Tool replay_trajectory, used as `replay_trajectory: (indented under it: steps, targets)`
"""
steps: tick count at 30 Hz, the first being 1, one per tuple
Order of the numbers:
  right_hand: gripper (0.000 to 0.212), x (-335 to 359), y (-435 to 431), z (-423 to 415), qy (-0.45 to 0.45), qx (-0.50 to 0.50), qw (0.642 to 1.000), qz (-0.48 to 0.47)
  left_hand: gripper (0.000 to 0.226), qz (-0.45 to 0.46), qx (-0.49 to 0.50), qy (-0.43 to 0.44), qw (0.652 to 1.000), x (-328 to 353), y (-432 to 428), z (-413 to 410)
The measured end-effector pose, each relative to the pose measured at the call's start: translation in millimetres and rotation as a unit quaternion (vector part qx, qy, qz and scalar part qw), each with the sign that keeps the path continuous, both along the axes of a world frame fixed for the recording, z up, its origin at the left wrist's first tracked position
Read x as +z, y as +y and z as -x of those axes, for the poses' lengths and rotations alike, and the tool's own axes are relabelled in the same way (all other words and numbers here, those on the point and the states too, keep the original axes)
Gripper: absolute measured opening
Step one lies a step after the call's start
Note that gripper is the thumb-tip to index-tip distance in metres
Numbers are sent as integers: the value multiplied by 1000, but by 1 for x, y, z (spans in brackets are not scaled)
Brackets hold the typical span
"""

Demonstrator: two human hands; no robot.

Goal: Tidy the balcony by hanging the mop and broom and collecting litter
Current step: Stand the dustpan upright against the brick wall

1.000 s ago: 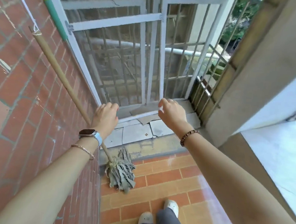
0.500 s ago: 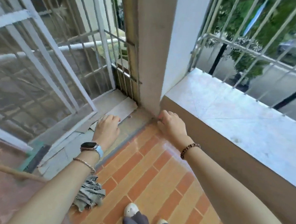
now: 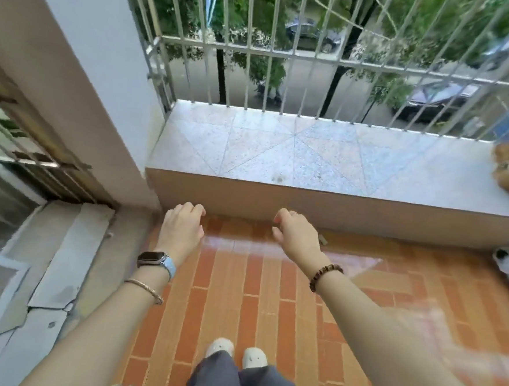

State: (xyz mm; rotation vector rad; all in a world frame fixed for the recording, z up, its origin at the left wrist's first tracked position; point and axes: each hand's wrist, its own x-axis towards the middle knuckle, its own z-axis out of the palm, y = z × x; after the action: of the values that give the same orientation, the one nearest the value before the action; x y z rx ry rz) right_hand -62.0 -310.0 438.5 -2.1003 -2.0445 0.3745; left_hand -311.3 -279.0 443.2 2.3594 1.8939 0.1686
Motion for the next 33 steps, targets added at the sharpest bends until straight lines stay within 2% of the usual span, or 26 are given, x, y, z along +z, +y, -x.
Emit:
replay_trajectory:
  steps: [5,9,18,29,33]
  targets:
    - [21,0,-38,-55,11,-139,990,3,31,9,-138,16,990,1,25,-72]
    - [19,2,-78,-84,16,-260,965,-16,30,6,-249,22,968,9,30,-124]
    - [14,2,-186,-103,8,-469,882,-42,27,9,-466,34,884,15,0,-221]
    - [15,1,-311,-132,4,-621,783,-37,20,-21,-627,11,779,19,-95,-322]
    - [16,3,-353,-156,6,-652,757,-35,23,-21,-654,13,756,23,-133,-364]
